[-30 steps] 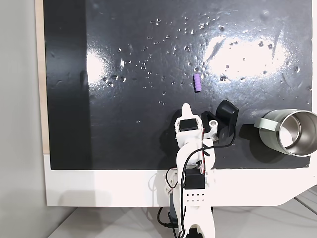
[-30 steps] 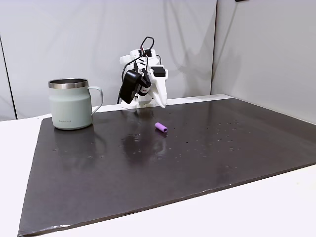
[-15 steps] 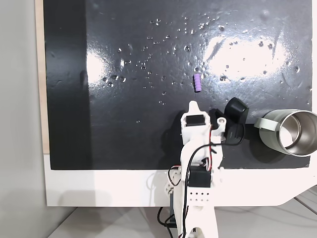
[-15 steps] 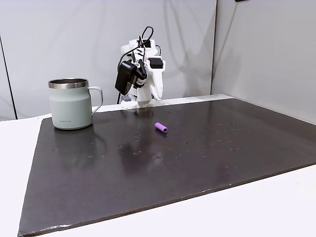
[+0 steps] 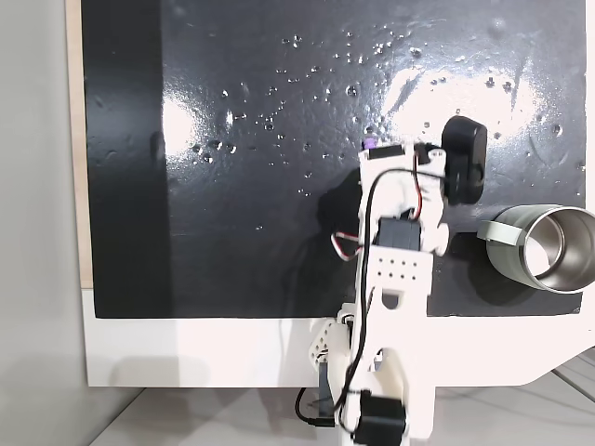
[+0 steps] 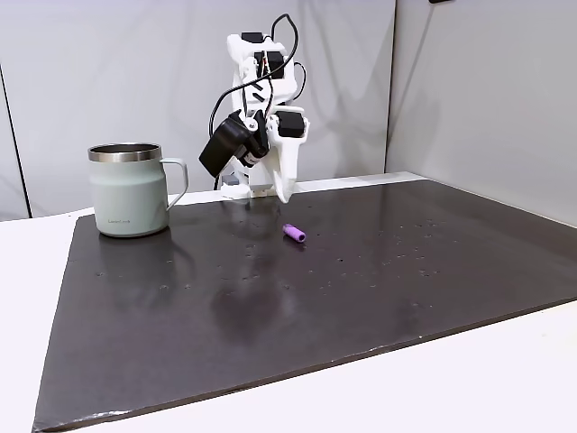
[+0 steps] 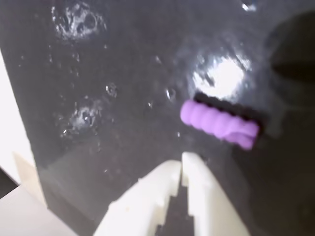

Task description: Grasp a pengrip and put it in the cup.

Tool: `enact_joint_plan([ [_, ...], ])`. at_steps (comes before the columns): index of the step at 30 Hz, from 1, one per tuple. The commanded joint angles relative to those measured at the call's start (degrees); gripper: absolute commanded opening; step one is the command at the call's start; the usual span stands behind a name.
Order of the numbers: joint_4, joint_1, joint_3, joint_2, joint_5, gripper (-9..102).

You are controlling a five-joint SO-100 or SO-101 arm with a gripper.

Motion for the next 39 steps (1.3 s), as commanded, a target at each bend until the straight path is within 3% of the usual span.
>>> enact_joint_plan([
  [1, 0.62, 0.97, -7.12, -3.43, -4.83, 2],
  [12, -0.18, 1.49, -6.77, -4.48, -26.10, 4],
  [26, -0.79, 2.55, -8.35, -8.44, -51.15, 21],
  [39, 9.49, -0.62, -12.22, -15.21, -64.60, 28],
])
